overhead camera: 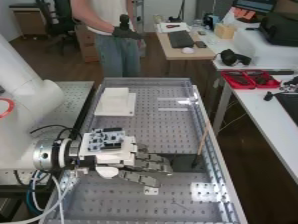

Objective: Grab the bearing and place it in the white container

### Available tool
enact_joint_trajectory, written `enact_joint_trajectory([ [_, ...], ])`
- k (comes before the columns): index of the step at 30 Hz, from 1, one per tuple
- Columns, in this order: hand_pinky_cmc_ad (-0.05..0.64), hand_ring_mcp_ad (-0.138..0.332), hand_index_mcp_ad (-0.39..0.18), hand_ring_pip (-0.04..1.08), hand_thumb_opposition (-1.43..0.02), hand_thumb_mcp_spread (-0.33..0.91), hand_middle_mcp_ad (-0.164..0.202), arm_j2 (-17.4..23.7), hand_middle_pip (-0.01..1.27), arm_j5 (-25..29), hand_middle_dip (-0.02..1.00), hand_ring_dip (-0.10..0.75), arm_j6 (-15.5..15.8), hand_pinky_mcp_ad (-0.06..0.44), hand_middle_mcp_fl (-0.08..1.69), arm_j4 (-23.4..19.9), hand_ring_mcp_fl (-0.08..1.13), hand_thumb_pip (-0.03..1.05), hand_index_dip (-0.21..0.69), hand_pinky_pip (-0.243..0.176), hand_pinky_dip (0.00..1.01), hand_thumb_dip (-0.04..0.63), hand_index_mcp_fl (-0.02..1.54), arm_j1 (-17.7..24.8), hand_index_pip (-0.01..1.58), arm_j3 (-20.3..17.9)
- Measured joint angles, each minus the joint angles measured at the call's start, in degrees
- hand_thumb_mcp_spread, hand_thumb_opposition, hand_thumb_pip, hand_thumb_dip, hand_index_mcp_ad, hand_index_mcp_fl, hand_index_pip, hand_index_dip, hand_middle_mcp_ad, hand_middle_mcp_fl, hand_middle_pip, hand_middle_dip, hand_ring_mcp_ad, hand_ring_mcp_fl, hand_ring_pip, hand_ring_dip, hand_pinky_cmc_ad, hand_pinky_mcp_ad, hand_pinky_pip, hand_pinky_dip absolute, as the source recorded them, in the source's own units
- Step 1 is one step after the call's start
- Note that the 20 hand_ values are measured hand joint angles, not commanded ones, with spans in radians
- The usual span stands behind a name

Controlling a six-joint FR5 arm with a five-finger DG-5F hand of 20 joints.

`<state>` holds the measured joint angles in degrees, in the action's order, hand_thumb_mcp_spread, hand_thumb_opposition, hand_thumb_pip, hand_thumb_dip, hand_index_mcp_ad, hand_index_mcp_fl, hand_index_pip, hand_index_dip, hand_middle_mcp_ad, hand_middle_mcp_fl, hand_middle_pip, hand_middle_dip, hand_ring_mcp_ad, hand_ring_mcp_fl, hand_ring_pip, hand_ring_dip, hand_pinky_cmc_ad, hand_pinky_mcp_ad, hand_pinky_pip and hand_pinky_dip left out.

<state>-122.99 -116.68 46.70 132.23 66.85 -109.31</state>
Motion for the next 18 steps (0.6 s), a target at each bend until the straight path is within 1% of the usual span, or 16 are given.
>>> enact_joint_trajectory([
  [6, 0.332, 0.124, -0.119, 0.10, -0.79, 0.49, 0.075, -0.06, 0.13, 0.01, 0.28, 0.101, 0.08, 0.232, 0.15, 0.32, 0.01, 0.52, 0.141, 0.002, 0.18, 0.215, 0.31, 0.03, 1.35, 0.20],
  [18, 0.333, 0.120, -0.119, 0.10, -0.81, 0.49, 0.075, 0.13, 0.13, -0.31, 0.28, 0.101, 0.02, 0.232, 0.15, -0.36, 0.01, 0.51, 0.129, 0.002, 0.18, 0.204, 0.32, 0.08, 1.34, 0.10],
])
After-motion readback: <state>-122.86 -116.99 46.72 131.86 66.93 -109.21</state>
